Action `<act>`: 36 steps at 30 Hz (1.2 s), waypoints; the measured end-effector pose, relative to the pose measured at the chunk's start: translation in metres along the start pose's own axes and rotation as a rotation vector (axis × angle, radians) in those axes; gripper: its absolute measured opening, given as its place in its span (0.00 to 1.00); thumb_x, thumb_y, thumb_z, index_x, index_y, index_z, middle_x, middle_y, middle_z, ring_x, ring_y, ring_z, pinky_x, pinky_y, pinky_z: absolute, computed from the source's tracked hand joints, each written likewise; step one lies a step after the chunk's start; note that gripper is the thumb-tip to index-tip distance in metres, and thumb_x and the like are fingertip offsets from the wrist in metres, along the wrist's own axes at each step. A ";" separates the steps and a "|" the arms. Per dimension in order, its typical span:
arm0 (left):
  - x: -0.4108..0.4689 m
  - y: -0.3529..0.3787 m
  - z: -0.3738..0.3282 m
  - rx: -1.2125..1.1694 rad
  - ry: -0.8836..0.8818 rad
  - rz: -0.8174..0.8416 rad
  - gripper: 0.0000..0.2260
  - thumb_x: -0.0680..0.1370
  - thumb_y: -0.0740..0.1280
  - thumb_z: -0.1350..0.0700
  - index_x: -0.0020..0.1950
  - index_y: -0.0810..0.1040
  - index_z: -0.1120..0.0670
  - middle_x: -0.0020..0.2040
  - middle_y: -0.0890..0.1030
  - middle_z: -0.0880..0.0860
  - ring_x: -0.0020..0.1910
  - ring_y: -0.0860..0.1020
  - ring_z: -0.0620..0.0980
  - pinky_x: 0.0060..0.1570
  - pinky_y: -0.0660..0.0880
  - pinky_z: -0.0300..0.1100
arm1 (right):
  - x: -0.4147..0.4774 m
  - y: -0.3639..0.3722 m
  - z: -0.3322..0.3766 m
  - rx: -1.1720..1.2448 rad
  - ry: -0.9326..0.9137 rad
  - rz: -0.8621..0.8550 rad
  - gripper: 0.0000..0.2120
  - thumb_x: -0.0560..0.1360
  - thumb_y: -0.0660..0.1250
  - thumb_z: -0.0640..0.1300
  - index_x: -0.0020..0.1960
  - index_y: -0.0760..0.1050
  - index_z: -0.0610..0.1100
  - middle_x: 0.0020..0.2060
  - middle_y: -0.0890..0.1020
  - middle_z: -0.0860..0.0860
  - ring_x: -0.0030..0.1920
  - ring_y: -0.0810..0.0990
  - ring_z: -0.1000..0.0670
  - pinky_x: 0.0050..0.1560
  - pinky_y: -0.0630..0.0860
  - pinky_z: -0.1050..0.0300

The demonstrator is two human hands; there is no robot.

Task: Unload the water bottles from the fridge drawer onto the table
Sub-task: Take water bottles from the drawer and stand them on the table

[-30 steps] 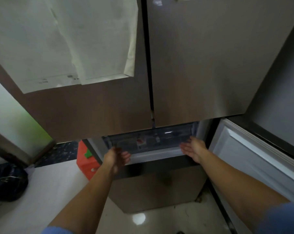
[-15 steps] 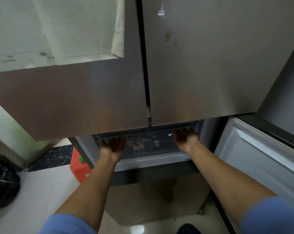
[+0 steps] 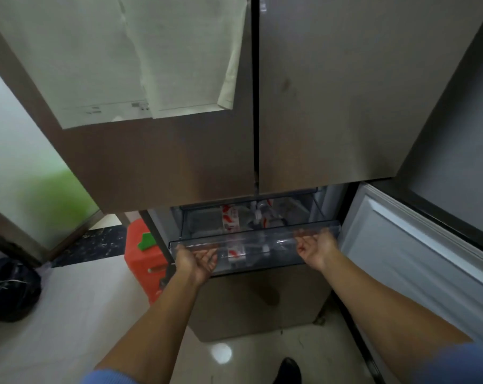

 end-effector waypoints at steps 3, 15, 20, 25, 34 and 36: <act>-0.020 -0.013 0.011 0.012 -0.011 -0.003 0.36 0.81 0.42 0.38 0.73 0.58 0.67 0.70 0.68 0.65 0.61 0.75 0.58 0.53 0.72 0.48 | -0.016 -0.017 -0.010 -0.008 0.002 -0.015 0.21 0.82 0.46 0.57 0.47 0.68 0.43 0.40 0.78 0.43 0.36 0.76 0.48 0.33 0.65 0.59; -0.079 -0.052 0.057 0.075 -0.032 -0.136 0.30 0.82 0.42 0.43 0.53 0.70 0.69 0.59 0.75 0.66 0.56 0.75 0.59 0.54 0.71 0.47 | -0.076 -0.075 -0.032 -0.017 0.044 -0.036 0.16 0.83 0.48 0.53 0.45 0.66 0.45 0.41 0.78 0.42 0.36 0.77 0.46 0.33 0.65 0.56; -0.094 -0.053 0.059 0.008 -0.026 -0.094 0.23 0.83 0.46 0.50 0.66 0.67 0.67 0.66 0.71 0.68 0.64 0.73 0.61 0.61 0.70 0.49 | -0.080 -0.086 -0.029 -0.061 0.072 0.029 0.16 0.83 0.49 0.53 0.50 0.68 0.43 0.52 0.80 0.39 0.46 0.79 0.43 0.37 0.72 0.53; -0.103 -0.052 0.063 0.101 -0.002 -0.081 0.21 0.84 0.47 0.53 0.70 0.65 0.66 0.67 0.71 0.67 0.65 0.72 0.63 0.63 0.72 0.52 | -0.086 -0.103 -0.021 -0.458 0.083 0.045 0.25 0.82 0.48 0.56 0.59 0.72 0.37 0.51 0.83 0.38 0.49 0.83 0.41 0.42 0.78 0.52; -0.111 -0.065 0.036 1.137 0.067 -0.052 0.15 0.81 0.61 0.50 0.51 0.76 0.63 0.41 0.83 0.62 0.34 0.82 0.58 0.32 0.76 0.43 | -0.078 0.002 -0.007 -1.087 -0.257 0.176 0.15 0.78 0.64 0.51 0.49 0.79 0.39 0.35 0.85 0.46 0.35 0.85 0.47 0.26 0.72 0.62; -0.110 -0.062 0.020 1.213 0.100 0.007 0.13 0.80 0.61 0.52 0.50 0.76 0.62 0.39 0.83 0.62 0.32 0.82 0.58 0.28 0.76 0.42 | -0.061 0.025 -0.010 -1.108 -0.270 0.139 0.13 0.77 0.65 0.47 0.51 0.78 0.37 0.33 0.83 0.45 0.30 0.82 0.48 0.25 0.73 0.61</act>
Point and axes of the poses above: each hand's wrist, its own x-axis towards the middle knuckle, its own y-axis out of the palm, z = x × y, the point moved 4 cm from there along x, towards the middle knuckle
